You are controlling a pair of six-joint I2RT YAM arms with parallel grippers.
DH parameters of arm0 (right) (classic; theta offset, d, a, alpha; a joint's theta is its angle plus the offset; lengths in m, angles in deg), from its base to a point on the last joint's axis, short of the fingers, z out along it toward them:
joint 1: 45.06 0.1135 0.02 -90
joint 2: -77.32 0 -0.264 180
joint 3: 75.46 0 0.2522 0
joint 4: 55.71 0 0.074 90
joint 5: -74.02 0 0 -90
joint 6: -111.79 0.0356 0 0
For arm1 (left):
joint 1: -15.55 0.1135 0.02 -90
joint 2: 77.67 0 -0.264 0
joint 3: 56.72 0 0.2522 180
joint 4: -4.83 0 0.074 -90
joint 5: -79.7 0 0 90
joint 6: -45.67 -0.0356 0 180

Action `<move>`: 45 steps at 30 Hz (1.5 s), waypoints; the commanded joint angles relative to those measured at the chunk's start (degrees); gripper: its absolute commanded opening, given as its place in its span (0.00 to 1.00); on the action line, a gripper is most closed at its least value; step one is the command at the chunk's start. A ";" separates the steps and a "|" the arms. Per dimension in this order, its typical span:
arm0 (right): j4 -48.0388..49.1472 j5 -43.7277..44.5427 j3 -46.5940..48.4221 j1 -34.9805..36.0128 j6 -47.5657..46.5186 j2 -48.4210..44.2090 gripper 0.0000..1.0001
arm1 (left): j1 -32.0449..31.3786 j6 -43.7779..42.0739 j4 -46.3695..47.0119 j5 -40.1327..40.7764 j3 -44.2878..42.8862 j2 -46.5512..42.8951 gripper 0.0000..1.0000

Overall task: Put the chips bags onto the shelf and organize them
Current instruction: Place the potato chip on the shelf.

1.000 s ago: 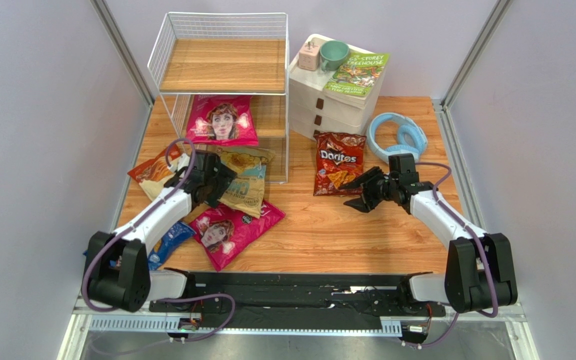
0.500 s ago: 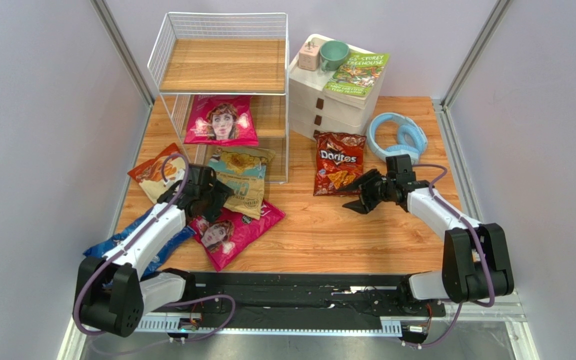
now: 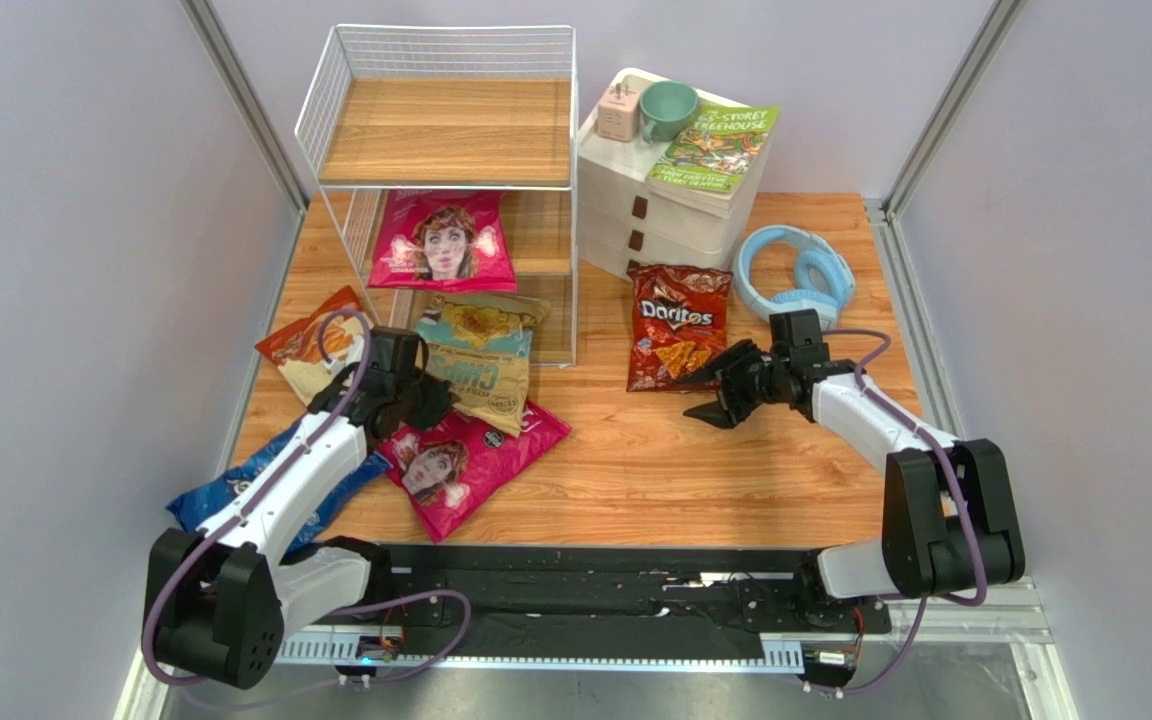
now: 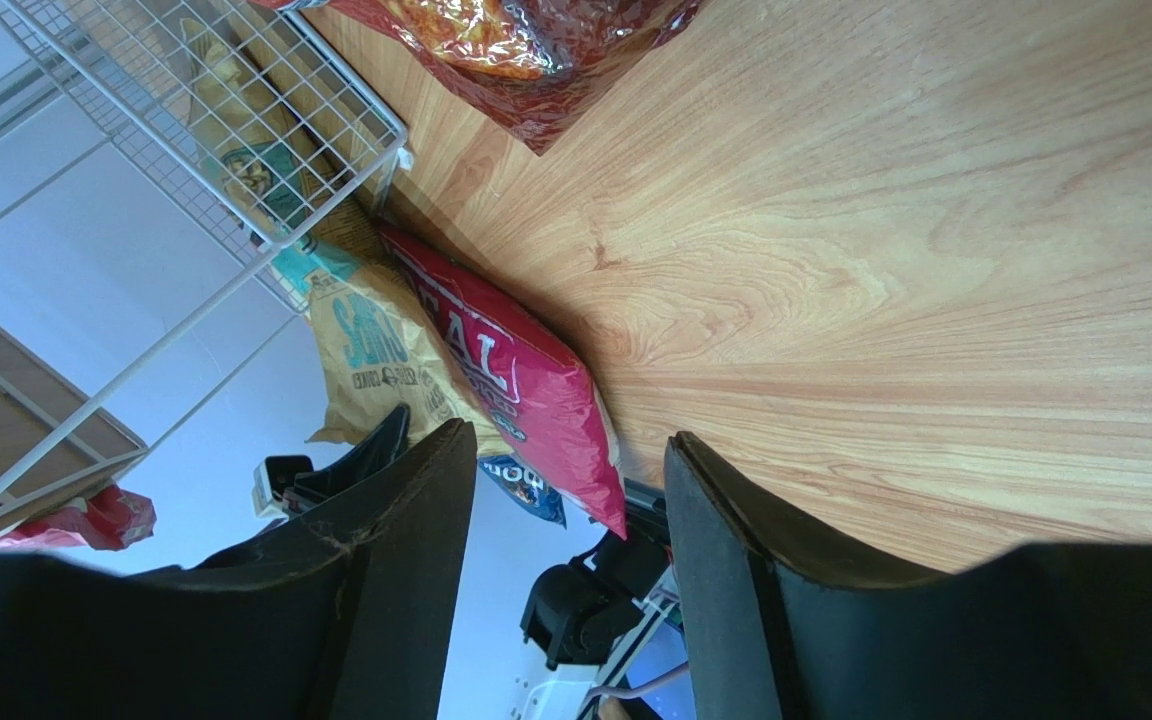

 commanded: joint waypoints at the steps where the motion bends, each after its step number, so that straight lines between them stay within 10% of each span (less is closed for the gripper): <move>1: 2.12 -1.41 1.55 0.41 -0.05 0.26 0.54 | 0.09 0.88 1.51 0.07 0.70 -1.33 0.04; 45: 1.24 -3.52 4.81 0.50 -1.81 2.28 0.53 | -2.28 26.84 -0.51 7.99 -16.07 24.42 0.03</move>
